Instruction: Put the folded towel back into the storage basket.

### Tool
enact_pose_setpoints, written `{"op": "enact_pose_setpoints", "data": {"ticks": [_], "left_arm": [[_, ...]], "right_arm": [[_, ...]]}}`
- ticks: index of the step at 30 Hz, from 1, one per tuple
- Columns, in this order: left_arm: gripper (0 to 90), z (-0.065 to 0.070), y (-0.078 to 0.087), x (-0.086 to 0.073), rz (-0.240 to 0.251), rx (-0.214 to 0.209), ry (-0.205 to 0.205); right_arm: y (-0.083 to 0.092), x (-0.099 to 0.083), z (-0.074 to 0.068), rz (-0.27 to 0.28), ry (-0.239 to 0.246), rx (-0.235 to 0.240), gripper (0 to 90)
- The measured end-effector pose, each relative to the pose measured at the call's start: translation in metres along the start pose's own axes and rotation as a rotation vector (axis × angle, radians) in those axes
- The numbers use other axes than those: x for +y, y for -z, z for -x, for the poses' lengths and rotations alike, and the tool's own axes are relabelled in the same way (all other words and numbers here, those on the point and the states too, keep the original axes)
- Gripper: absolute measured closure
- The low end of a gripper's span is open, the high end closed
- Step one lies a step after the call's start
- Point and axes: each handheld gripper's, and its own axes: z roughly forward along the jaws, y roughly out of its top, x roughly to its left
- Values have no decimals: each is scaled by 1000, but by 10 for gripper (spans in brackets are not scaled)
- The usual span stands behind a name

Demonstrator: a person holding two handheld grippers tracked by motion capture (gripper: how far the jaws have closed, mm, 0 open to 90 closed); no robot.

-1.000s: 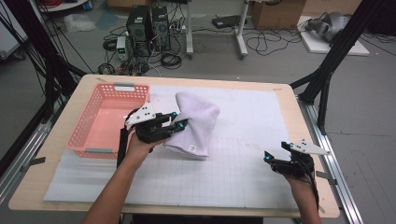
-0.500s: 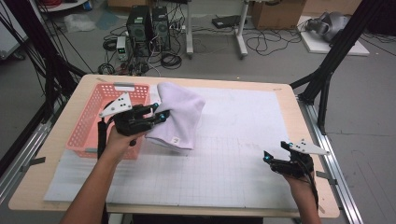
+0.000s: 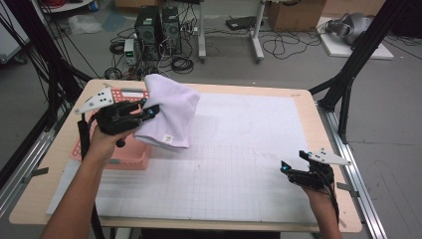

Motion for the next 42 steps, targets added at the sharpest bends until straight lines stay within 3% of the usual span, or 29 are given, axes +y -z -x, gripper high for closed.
{"op": "enact_pose_setpoints", "data": {"ticks": [8, 19, 39, 42], "left_arm": [[705, -17, 31, 16, 31, 55, 11], [704, -32, 67, 32, 39, 120, -7], [703, -52, 106, 19, 6, 191, 21], [703, -53, 108, 15, -12, 186, 21]], "right_arm": [[0, 0, 0, -1, 0, -2, 180], [-1, 0, -1, -6, 2, -1, 180], [-2, 0, -3, -15, 2, -2, 180], [-4, 0, -4, -14, 9, 2, 180]]}}
